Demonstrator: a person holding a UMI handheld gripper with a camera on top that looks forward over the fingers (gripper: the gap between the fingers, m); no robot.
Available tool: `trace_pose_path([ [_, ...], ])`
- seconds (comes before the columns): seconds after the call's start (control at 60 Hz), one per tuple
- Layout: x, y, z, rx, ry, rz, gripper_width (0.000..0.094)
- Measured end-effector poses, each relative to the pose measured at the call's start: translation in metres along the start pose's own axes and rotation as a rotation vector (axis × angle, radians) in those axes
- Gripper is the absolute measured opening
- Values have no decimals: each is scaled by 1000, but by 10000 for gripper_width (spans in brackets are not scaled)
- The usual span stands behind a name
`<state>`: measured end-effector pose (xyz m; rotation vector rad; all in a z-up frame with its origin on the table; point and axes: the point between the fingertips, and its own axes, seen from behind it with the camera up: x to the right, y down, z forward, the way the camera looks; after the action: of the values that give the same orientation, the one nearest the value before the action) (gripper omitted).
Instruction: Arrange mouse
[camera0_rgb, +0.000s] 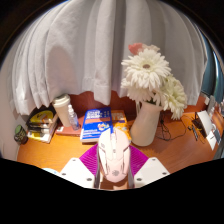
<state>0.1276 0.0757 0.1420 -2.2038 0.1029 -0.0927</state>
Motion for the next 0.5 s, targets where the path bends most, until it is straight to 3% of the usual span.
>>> trace_pose_path([
  [0.117, -58, -39, -52, 96, -21, -7, 398],
  [0.217, -118, -38, -86, 122, -68, -9, 398],
  [0.333, -182, -2, -96, 74, -115, -43, 394],
  [0.5, -239, 107, -74, -87, -149, -78, 393],
])
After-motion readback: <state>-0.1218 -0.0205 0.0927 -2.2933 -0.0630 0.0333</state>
